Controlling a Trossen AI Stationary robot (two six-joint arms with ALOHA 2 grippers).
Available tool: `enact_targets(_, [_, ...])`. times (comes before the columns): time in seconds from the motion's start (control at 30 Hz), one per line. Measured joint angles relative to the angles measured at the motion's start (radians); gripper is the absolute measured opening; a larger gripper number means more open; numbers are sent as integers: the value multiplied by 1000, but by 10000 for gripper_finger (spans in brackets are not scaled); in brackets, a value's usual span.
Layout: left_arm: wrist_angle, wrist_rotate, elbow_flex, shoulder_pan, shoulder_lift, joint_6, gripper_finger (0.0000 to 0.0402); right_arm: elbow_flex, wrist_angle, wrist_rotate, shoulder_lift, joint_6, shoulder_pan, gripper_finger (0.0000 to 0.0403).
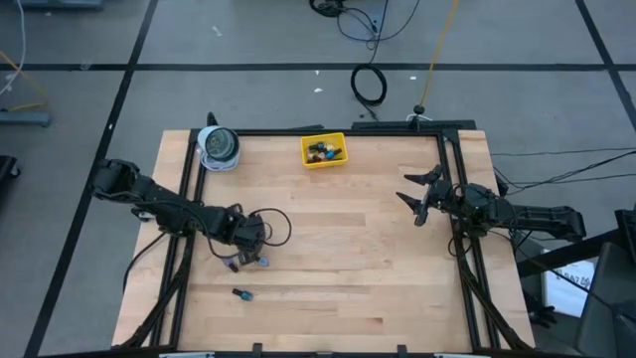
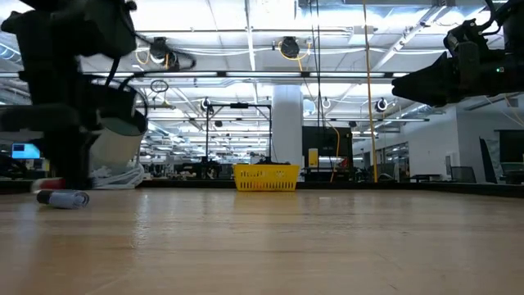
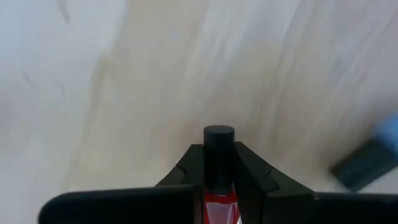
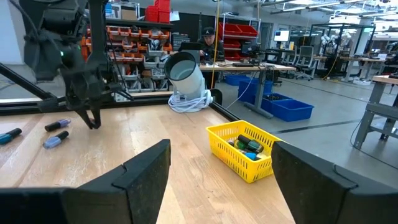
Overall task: Pick & Place Nail Polish
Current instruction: Put the red nail polish bottle into the yellow bin
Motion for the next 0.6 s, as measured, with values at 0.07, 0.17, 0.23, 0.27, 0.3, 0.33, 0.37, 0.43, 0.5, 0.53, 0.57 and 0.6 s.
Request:
enact_targets(0.07, [7, -45, 10, 0, -25, 23, 38, 0, 0, 0, 0, 0, 0, 267])
enact_targets(0.17, [17, -100, 12, 1, -70, 43, 37, 0, 0, 0, 0, 0, 0, 267])
enact_targets(0.23, [17, -130, 12, 7, -90, 44, 37, 0, 0, 0, 0, 0, 0, 267])
enact_targets(0.27, [19, -148, 12, 10, -104, 36, 37, 0, 0, 0, 0, 0, 0, 267])
enact_targets(0.3, [22, -167, 12, 14, -120, 22, 37, 0, 0, 0, 0, 0, 0, 267])
enact_targets(0.33, [22, -186, 12, 18, -135, 8, 37, 0, 0, 0, 0, 0, 0, 267])
enact_targets(0.37, [22, -201, 12, 21, -149, -3, 37, 0, 0, 0, 0, 0, 0, 267])
enact_targets(0.43, [35, -228, 12, 28, -177, -15, 37, 0, -1, 0, 0, 0, 0, 267])
enact_targets(0.5, [68, -257, 12, 34, -206, -14, 37, 0, -1, 0, 0, 0, 0, 267])
enact_targets(0.53, [87, -271, 13, 34, -221, -10, 37, 0, -1, 0, 0, 0, 0, 267])
enact_targets(0.57, [112, -285, 12, 34, -237, 1, 37, 0, -1, 0, 0, 0, 0, 267])
enact_targets(0.6, [145, -299, 13, 34, -252, 15, 37, 0, 0, 0, 0, 0, 0, 267])
